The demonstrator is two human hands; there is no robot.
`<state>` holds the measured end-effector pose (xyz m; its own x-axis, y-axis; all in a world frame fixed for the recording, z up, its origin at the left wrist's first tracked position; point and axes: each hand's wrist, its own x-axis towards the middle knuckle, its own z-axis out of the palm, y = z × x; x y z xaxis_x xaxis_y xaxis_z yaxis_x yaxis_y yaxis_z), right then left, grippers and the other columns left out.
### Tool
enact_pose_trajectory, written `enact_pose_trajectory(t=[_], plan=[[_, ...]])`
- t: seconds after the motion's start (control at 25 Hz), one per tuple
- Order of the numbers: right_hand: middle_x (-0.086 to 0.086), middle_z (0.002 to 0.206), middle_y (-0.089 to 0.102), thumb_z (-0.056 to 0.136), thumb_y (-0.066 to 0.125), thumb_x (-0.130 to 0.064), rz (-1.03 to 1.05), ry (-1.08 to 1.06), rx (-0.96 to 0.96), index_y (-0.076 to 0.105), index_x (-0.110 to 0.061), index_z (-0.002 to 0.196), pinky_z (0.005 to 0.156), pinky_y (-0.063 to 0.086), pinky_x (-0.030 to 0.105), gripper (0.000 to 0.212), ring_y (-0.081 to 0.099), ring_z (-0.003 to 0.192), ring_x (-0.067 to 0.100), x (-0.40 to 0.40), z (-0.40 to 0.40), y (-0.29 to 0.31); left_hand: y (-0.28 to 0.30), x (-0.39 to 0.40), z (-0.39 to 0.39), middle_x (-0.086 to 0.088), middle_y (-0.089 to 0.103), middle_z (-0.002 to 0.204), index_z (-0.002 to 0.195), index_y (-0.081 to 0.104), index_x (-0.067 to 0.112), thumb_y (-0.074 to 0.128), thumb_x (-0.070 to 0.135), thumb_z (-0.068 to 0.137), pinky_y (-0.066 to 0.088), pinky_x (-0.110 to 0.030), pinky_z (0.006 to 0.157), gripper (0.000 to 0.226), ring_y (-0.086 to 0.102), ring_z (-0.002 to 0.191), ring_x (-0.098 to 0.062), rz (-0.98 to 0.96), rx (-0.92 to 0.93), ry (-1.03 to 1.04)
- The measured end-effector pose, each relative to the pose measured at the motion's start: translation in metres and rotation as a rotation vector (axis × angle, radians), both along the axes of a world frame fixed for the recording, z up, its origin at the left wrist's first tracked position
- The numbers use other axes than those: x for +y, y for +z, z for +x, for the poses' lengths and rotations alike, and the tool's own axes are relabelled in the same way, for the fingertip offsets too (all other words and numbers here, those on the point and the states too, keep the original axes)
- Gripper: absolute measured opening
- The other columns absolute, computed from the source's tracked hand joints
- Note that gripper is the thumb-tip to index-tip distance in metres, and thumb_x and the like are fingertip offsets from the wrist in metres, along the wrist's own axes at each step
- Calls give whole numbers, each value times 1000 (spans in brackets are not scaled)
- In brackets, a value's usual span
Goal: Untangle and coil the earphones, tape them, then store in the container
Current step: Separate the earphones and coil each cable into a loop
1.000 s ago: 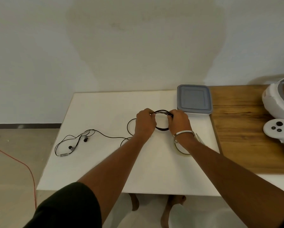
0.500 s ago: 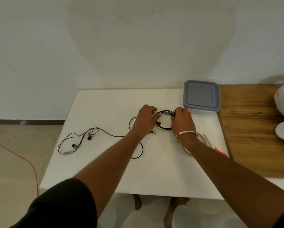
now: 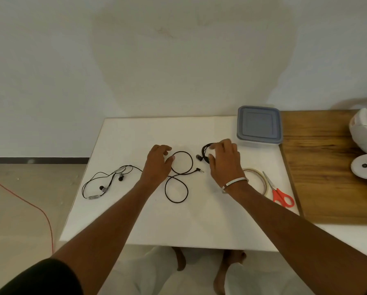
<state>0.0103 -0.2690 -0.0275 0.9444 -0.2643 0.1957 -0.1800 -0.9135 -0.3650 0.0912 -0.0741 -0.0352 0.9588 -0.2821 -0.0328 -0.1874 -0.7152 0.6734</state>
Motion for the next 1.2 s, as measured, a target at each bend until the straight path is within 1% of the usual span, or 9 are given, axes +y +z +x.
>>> enact_pose_trajectory(t=[0.12,0.2,0.32,0.52,0.6,0.76,0.92,1.08,1.2], plan=[[10,105,56,89,56,-16,-12,238,43,64,-11,102,80,48,41,16,52,97,29,13,-4,-5,2,2,-8,0,51,102,115,60,9,66,15,90,39,-20,76,26,51,87,-12,-7,8,20],[9,100,58,86,61,-14,-43,338,73,66,-11,95,73,50,42,11,55,92,29,21,-7,-9,1,6,-15,1,51,98,106,59,13,70,17,87,42,-24,75,23,50,83,-11,-18,-22,9],[10,102,58,83,64,-16,-108,387,122,66,-12,94,71,50,41,12,56,94,32,31,-9,-14,-4,14,-27,7,53,95,92,60,24,76,30,80,44,-32,81,21,50,87,-9,56,-3,-68],[10,113,55,88,57,-17,-82,342,148,58,-12,105,84,45,39,18,50,109,30,39,-8,-19,-2,19,-41,9,53,102,96,66,23,70,38,85,28,-31,84,19,43,96,-7,202,28,-122],[10,105,57,83,62,-10,-58,338,122,60,-11,99,78,48,40,16,53,99,31,44,-7,-18,-1,20,-42,9,55,100,96,66,23,68,35,87,28,-30,84,15,49,97,-8,203,25,-136],[6,84,58,63,72,3,-36,347,83,61,-14,82,62,52,37,28,56,74,27,53,-3,-24,0,26,-40,7,64,92,91,66,20,67,24,88,47,-38,89,5,60,86,-13,104,100,-175],[7,97,56,66,60,9,94,295,108,59,-11,96,73,48,39,36,52,90,28,65,1,-22,10,33,-44,8,64,85,95,63,10,64,16,91,43,-7,70,7,57,73,-1,-88,89,-107],[10,116,48,78,55,4,333,296,59,48,-7,118,87,45,32,43,47,106,23,77,-2,-13,21,38,-46,7,66,85,90,65,12,68,13,89,41,-6,74,3,58,78,1,-275,-5,-30],[11,118,42,82,56,4,541,144,-30,37,-4,131,90,37,23,53,44,106,17,85,-2,-3,33,40,-46,6,68,91,92,65,14,66,15,90,42,-7,81,2,60,86,-3,-373,-19,4]])
